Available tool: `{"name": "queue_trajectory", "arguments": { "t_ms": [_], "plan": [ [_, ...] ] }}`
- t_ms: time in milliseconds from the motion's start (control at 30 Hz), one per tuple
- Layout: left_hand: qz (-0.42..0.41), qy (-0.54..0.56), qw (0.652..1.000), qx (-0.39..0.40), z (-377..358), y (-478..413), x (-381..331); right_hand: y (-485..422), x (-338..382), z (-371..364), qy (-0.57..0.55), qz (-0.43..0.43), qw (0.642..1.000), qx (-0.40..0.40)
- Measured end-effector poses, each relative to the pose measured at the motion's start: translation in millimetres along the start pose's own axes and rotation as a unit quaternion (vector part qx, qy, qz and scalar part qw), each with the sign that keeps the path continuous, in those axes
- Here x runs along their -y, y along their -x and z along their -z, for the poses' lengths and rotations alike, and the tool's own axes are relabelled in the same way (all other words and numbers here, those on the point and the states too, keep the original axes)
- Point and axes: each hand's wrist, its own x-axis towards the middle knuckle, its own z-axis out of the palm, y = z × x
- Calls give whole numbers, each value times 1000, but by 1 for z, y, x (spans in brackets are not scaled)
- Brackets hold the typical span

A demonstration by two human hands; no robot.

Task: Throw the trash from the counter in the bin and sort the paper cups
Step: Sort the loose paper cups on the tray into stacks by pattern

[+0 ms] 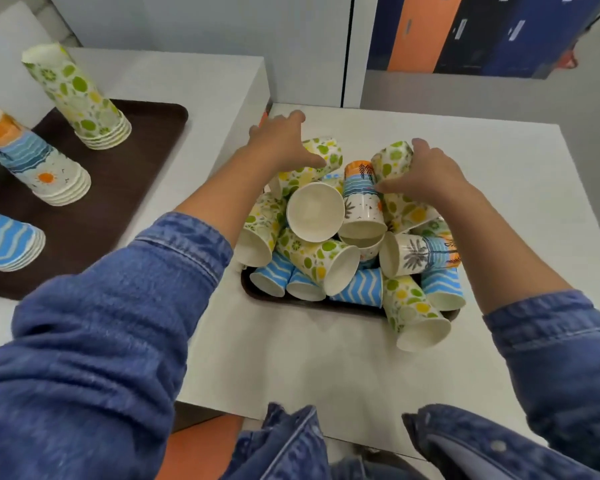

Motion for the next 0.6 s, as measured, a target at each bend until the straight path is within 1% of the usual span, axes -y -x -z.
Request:
{"name": "queue_trajectory", "arguments": {
  "t_ms": [67,200,300,433,500,600],
  "plan": [
    [12,-18,999,31,-7,-9,-4,0,-4,-2,-8,11,1000,0],
    [31,-55,996,57,-17,-23,-8,1,-11,9,-33,27,999,-18],
    [48,-64,994,73,-21,-30,-11,2,-12,35,-128,42,989,-51],
    [63,-67,993,73,-25,-35,-13,0,-11,76,-297,65,949,-87],
    [69,-72,993,69,-26,-36,-15,-3,-14,90,-332,78,934,-105],
    [71,-84,991,73,-26,-36,-18,-6,-30,92,-327,81,935,-112]
  ]
}}
